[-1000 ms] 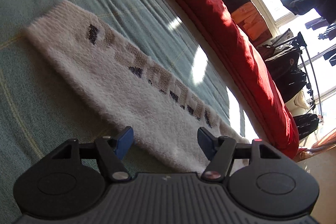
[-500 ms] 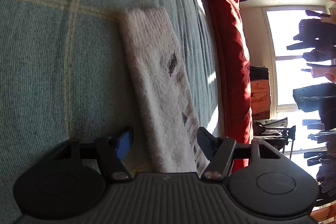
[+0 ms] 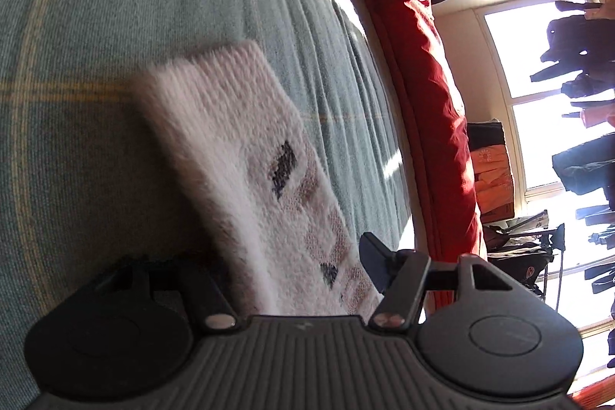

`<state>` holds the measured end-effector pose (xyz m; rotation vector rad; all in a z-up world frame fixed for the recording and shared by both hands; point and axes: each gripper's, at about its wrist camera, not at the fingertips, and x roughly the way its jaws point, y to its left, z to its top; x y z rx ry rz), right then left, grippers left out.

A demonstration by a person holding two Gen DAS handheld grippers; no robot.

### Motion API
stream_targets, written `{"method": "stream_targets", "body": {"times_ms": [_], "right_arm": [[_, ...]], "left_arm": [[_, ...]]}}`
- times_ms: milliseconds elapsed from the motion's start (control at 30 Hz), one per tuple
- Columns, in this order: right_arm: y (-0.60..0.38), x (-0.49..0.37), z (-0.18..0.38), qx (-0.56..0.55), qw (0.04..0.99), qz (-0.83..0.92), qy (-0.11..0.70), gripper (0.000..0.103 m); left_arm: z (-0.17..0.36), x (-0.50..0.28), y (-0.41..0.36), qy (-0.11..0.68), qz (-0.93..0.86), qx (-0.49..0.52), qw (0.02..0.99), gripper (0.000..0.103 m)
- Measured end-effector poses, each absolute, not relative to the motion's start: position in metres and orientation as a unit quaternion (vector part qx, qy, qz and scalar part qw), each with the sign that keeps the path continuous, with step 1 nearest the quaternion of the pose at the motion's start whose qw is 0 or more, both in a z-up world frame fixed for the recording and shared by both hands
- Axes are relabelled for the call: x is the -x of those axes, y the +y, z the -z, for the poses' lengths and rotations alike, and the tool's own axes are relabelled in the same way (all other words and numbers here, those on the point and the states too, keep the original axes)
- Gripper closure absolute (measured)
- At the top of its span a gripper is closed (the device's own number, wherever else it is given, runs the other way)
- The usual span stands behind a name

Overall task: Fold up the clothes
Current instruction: 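Close the left tool on the lettered sleeve cuff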

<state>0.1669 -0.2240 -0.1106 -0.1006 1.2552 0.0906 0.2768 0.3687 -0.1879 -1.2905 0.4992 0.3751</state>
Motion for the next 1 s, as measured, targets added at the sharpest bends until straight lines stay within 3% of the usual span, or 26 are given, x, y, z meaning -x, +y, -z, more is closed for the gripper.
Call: {"method": "stream_targets", "body": {"times_ms": [67, 133, 233, 733, 1000], "right_arm": [[-0.224, -0.168, 0.109, 0.047, 0.805, -0.043, 0.589, 0.0], [-0.224, -0.172, 0.106, 0.047, 0.8, -0.043, 0.597, 0.0], [-0.223, -0.179, 0.096, 0.048, 0.798, -0.042, 0.599, 0.0], [-0.209, -0.221, 0.07, 0.036, 0.842, -0.058, 0.535, 0.0], [-0.198, -0.287, 0.095, 0.042, 0.837, -0.043, 0.543, 0.0]], "left_arm": [[0.191, -0.272, 0.369, 0.228, -0.174, 0.588, 0.757, 0.048], [0.194, -0.268, 0.371, 0.229, -0.175, 0.59, 0.754, 0.06], [0.197, -0.266, 0.376, 0.236, -0.175, 0.599, 0.745, 0.068], [0.188, -0.278, 0.372, 0.263, -0.189, 0.557, 0.765, 0.072], [0.186, -0.283, 0.371, 0.275, -0.194, 0.535, 0.775, 0.077]]}}
